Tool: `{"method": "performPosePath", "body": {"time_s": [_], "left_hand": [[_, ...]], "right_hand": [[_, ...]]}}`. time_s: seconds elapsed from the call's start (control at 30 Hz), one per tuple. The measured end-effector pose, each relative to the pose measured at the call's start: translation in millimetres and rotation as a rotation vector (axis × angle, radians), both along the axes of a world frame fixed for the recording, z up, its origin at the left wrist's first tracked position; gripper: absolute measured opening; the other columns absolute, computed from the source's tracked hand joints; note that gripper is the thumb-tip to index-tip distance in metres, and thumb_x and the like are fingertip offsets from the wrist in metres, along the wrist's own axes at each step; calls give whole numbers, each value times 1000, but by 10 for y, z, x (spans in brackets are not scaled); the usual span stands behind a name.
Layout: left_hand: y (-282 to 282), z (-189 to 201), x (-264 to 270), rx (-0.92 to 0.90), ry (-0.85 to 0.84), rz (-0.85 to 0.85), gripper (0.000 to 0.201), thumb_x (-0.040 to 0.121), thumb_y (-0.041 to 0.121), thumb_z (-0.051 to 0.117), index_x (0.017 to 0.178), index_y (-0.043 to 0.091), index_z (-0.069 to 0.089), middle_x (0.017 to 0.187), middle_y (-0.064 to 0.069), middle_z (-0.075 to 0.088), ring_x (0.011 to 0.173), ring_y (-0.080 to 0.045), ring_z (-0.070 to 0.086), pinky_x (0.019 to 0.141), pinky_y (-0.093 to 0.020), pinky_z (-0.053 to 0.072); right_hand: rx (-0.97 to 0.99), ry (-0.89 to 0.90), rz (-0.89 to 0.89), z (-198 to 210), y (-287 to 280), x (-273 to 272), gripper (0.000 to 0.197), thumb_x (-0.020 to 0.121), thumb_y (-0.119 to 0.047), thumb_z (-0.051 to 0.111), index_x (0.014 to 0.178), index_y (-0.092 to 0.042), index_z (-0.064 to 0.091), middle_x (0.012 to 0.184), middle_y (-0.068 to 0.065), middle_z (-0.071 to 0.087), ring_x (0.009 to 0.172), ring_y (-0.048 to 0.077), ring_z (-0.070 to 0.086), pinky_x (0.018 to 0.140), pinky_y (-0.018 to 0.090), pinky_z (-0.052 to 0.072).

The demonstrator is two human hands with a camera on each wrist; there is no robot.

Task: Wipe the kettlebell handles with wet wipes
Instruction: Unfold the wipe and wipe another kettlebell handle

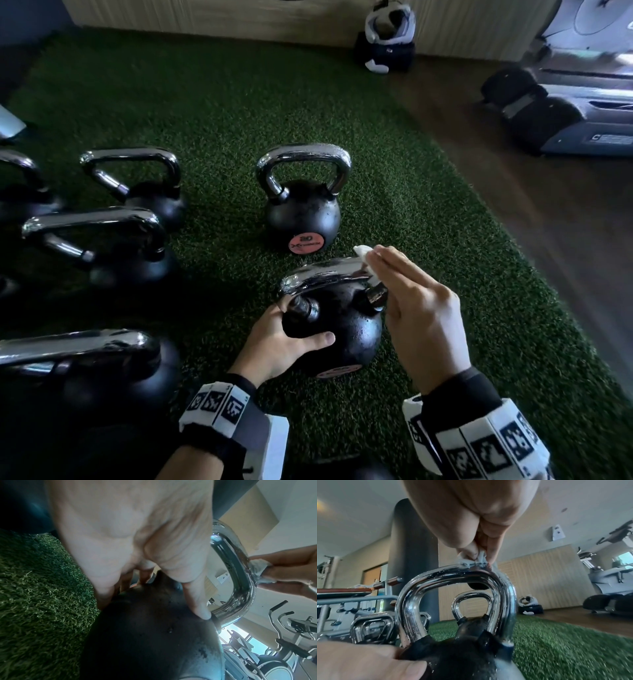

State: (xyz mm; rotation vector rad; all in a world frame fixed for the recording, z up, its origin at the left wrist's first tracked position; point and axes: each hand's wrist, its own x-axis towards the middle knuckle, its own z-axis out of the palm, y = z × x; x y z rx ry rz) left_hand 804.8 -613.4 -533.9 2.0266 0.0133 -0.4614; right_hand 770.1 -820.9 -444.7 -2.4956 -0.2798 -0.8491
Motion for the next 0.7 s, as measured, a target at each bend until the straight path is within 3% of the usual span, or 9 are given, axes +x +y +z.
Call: {"method": "performPosePath", "body": {"time_s": [0.1, 0.2, 0.27, 0.33, 0.37, 0.47, 0.57, 0.7], "left_hand": [[-3, 6, -16, -3, -10, 9, 55, 64, 49, 94, 101, 48, 53, 121, 15, 65, 112, -4, 60, 97, -21, 45], [-5, 10, -14, -18, -11, -1, 56, 66, 49, 93, 103, 50, 51, 123, 15, 65, 115, -4, 60, 96, -16, 43], [-3, 15, -26, -31, -17, -1, 58, 66, 49, 93, 108, 49, 53, 124, 16, 65, 115, -2, 60, 95, -12, 43], [1, 3, -22, -24, -28, 1, 70, 64, 56, 92, 122, 44, 54, 128, 15, 65, 120, -5, 60, 104, -20, 45], [0, 4, -27, -16, -32, -2, 75, 63, 58, 92, 126, 42, 54, 129, 15, 65, 121, -5, 60, 106, -21, 44], [-4, 44, -39, -4, -40, -7, 59, 66, 50, 93, 111, 49, 53, 122, 15, 67, 112, 3, 61, 91, -3, 42], [-5, 127, -41, 2, -37, -16, 55, 66, 49, 93, 101, 54, 51, 116, 19, 67, 101, 15, 57, 75, 4, 40], [-1, 158, -52, -3, -38, 2, 58, 60, 58, 91, 104, 53, 53, 114, 22, 66, 100, 16, 55, 73, 1, 41]], "right_hand": [[144, -15, -56, -66, -107, 21, 53, 82, 22, 61, 122, -9, 76, 127, -6, 69, 114, 0, 67, 102, 11, 49], [439, 134, -235, -184, -286, 88, 34, 93, 6, 68, 116, -17, 79, 111, -10, 75, 86, -23, 63, 74, -3, 47], [578, 237, -275, -302, -369, 99, 28, 95, -3, 71, 117, -19, 78, 99, -15, 76, 68, -19, 63, 62, 3, 49], [670, 250, -256, -377, -413, 101, 27, 95, -7, 74, 117, -21, 78, 95, -21, 76, 68, -11, 65, 64, 16, 56], [720, 253, -244, -407, -417, 104, 27, 94, -8, 75, 117, -21, 78, 97, -19, 78, 74, -6, 69, 69, 21, 60], [1029, 344, -177, -539, -414, 138, 30, 94, -1, 71, 116, -21, 78, 111, -2, 80, 103, 13, 76, 90, 33, 61], [1356, 515, -112, -573, -365, 151, 28, 93, 4, 67, 115, -12, 76, 110, 9, 80, 108, 23, 74, 87, 28, 62], [1312, 661, -73, -615, -340, 122, 16, 90, -3, 74, 104, -7, 80, 103, 15, 80, 99, 22, 76, 83, 27, 62]]}}
